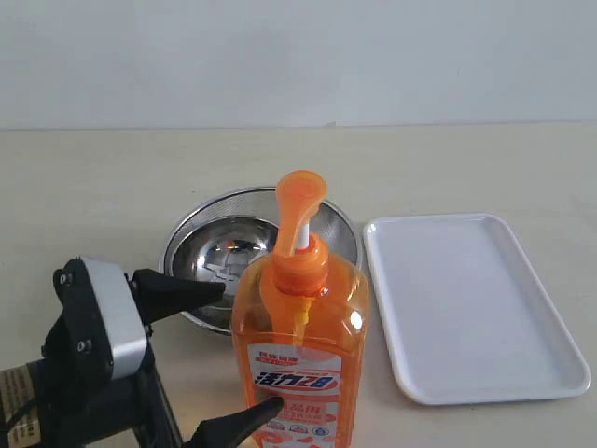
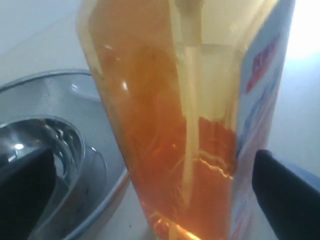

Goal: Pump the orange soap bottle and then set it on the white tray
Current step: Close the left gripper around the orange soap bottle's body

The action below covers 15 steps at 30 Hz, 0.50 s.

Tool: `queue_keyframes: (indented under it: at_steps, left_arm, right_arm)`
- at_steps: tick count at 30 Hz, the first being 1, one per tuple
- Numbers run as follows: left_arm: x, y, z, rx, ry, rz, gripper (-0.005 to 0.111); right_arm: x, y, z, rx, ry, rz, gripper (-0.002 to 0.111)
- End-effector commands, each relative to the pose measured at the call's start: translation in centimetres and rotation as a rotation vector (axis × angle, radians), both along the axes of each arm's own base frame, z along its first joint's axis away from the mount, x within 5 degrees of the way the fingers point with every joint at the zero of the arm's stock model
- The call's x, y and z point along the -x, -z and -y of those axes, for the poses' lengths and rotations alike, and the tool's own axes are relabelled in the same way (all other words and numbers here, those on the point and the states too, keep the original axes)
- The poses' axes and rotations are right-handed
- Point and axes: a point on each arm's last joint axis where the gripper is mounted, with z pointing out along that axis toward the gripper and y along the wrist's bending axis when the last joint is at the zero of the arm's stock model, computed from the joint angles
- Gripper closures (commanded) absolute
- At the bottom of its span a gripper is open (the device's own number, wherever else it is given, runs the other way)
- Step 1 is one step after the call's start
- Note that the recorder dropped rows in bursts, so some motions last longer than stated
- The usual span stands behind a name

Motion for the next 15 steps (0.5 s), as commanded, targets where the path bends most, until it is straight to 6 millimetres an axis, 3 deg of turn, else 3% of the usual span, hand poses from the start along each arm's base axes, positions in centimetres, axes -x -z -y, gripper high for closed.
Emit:
queue_keyframes:
  at_steps: [1, 15]
  left_arm:
    - [-0.9, -0.9, 0.9, 0.015, 0.019, 0.055, 0.0]
    - [-0.8, -1.2, 2.1, 0.032, 0.123, 0.051, 0.0]
  right_arm:
    - [0.0, -0.2, 0.0, -0.001, 0.003, 0.02, 0.109]
    - [0.0, -0.2, 0.0, -0.001, 0.003, 0.02, 0.109]
